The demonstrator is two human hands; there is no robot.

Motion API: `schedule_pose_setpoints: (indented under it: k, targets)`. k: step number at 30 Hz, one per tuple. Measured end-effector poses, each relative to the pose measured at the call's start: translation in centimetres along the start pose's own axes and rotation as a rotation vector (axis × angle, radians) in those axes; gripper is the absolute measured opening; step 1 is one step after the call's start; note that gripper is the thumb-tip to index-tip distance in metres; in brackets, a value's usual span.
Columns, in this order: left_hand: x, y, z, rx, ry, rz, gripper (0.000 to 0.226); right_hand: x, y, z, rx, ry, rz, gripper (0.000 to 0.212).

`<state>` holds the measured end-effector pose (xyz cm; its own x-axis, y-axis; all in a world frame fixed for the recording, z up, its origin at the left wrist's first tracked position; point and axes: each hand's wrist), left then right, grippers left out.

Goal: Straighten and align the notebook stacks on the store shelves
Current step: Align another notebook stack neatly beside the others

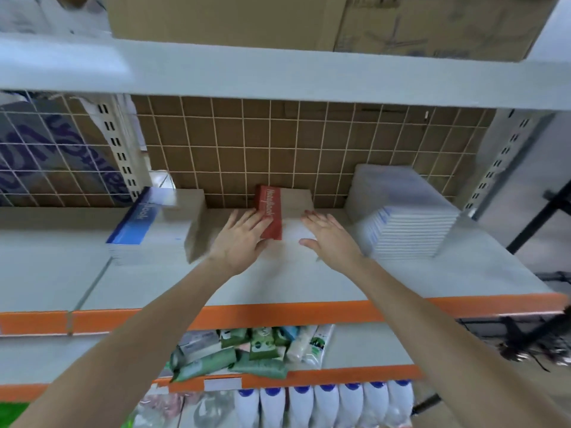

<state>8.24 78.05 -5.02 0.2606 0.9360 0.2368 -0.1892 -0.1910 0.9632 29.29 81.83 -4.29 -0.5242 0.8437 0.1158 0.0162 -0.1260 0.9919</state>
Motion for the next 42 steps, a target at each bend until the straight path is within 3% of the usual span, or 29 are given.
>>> schedule_pose_setpoints:
  k: [9,16,24,32,38,42]
  targets:
    - [0.8,-1.4,1.2,0.008,0.110,-0.068,0.048,0.6,-1.4,2.5,0.061,0.079,-0.096,0.056]
    - [1.0,-2.1,0.6,-0.115,0.121,-0.028,0.045,0.5,-1.8,3.0,0.362,-0.030,-0.092,0.055]
    - [0.9,-1.6,0.1,-0.114,0.088,-0.007,0.045,0.6,-1.4,3.4,0.502,-0.072,-0.111,0.058]
    - [0.8,-1.1,-0.2,-0.134,0.092,-0.045,0.046,0.4,-1.2,3.0,0.460,-0.072,-0.106,0.050]
    - [0.3,-1.5,-0.6,-0.095,0.076,-0.141,0.053,-0.1,-1.5,2.5,0.351,-0.025,-0.125,0.066]
    - [0.5,-1.8,-0.5,-0.088,0.097,-0.121,0.050,0.3,-1.9,2.3,0.305,-0.080,-0.091,0.066]
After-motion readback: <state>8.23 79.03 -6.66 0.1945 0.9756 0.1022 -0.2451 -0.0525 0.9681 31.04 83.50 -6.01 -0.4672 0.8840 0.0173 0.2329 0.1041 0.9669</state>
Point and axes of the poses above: each hand's wrist, its own x-axis towards the middle knuckle, its own y-axis out of the back of the hand, z = x × y, and after that the axes turned 9 degrees about -x, right-handed
